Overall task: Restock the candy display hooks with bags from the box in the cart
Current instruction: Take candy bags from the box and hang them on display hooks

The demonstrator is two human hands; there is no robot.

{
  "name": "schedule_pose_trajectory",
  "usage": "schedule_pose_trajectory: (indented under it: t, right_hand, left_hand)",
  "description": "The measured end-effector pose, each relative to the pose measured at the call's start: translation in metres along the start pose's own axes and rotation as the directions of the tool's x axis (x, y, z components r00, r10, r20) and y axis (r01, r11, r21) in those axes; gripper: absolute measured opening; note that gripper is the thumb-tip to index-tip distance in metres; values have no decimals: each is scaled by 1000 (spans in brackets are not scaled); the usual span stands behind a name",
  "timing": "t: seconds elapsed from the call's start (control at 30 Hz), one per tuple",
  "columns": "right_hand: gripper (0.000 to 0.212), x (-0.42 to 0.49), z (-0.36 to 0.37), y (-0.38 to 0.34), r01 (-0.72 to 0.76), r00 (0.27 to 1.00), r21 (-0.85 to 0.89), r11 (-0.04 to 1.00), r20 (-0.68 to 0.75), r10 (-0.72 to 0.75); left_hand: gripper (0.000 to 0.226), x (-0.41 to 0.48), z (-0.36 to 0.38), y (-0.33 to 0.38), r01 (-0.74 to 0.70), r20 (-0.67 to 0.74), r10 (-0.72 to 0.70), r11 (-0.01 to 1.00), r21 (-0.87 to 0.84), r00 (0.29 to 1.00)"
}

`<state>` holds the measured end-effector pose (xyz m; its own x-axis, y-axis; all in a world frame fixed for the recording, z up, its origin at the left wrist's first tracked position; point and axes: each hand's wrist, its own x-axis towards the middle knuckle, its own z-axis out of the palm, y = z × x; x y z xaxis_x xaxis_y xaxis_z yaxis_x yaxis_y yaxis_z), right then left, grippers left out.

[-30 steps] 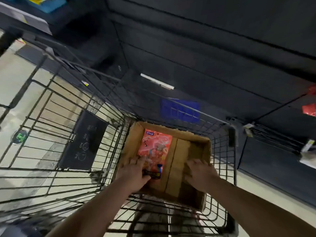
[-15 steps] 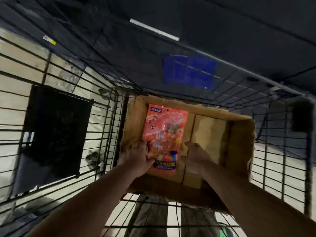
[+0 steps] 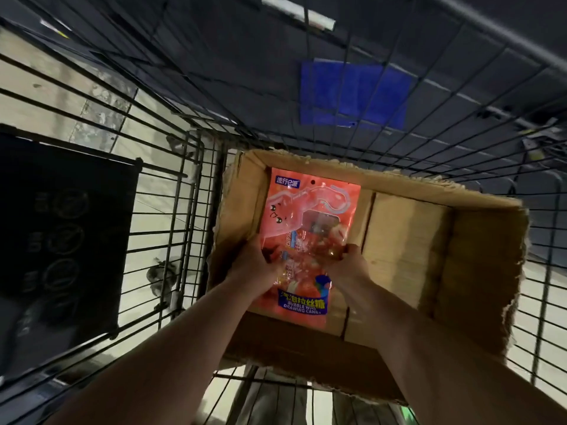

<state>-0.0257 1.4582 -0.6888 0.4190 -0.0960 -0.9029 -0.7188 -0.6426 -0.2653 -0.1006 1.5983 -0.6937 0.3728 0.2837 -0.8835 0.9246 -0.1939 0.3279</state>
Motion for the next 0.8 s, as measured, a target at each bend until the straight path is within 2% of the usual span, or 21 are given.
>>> schedule_pose_trajectory:
  t: [0.13,0.2,0.27,0.33,0.37,0.47,0.53,0.67,0.8]
  right_hand:
    - [27,4,-7,13,41,999,-19,999,4,-41]
    - [23,5,-19,21,39,999,6,999,-15,-39]
    - [19,2,-34,29,-3,1000,67,998,29,2]
    - [19,-4,-48,38,-21,996,88,996,91,13]
    - [17,-8,-53,42,-18,992,93,995,125,7]
    - [12,-26,-67,46,10,975,131,991,219,-39]
    - [10,-38,-73,45,18,971,158,987,233,-55]
    - [16,-62,-88,36,46,967,216,975,234,-97]
    - [14,-93,-105,20,89,971,278,956,189,-145]
  left_hand:
    - [65,8,7,-3,53,32,-52,998,-24,998]
    - [74,11,13,-6,39,-3,-39,999,14,999]
    - [90,11,18,-6,31,-42,-27,994,102,999]
    - [98,4,21,0,42,-19,-41,996,73,999]
    - [92,0,22,1,50,22,-50,998,31,998]
    - [55,-21,23,12,57,167,-41,994,-93,985]
    - [41,-34,24,17,62,178,-33,986,-157,983]
    - [35,-66,17,34,-12,86,29,981,-192,996]
    - [34,-102,4,55,-100,56,116,967,-233,992]
